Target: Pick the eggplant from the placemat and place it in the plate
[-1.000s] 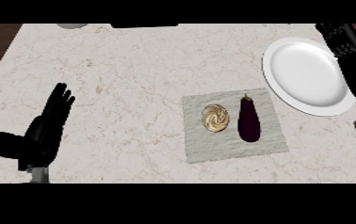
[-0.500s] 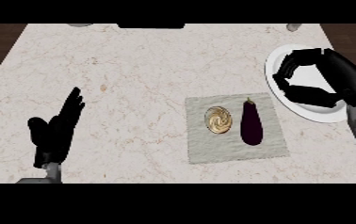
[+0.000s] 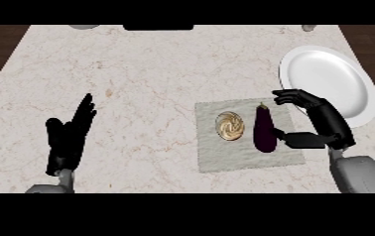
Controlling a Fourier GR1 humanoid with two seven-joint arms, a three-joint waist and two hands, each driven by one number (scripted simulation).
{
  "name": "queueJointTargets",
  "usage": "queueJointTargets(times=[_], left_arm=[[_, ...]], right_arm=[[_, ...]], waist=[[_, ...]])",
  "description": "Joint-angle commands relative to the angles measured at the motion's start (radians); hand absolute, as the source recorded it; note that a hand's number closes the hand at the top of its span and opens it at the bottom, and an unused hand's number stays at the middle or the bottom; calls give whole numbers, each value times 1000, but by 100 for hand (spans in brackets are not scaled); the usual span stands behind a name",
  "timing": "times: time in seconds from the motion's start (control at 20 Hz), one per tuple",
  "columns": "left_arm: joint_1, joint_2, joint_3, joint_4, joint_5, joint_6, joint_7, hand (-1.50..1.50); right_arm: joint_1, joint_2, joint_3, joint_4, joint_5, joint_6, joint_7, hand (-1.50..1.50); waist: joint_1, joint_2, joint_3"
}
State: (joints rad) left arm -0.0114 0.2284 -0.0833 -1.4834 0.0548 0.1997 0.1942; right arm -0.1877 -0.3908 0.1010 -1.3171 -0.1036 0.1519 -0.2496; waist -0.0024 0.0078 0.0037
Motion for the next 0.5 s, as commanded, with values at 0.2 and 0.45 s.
queueJointTargets(times=[0.2, 0.45], left_arm=[[6, -25, -24, -8, -29, 18, 23, 0], [-12, -30, -37, -34, -55, 37, 67, 0]], right_arm=[[-82, -183, 86, 86, 226, 108, -78, -150], [-172, -228, 158, 17, 363, 110, 98, -150]], waist=[[16, -7, -4], [13, -11, -5]])
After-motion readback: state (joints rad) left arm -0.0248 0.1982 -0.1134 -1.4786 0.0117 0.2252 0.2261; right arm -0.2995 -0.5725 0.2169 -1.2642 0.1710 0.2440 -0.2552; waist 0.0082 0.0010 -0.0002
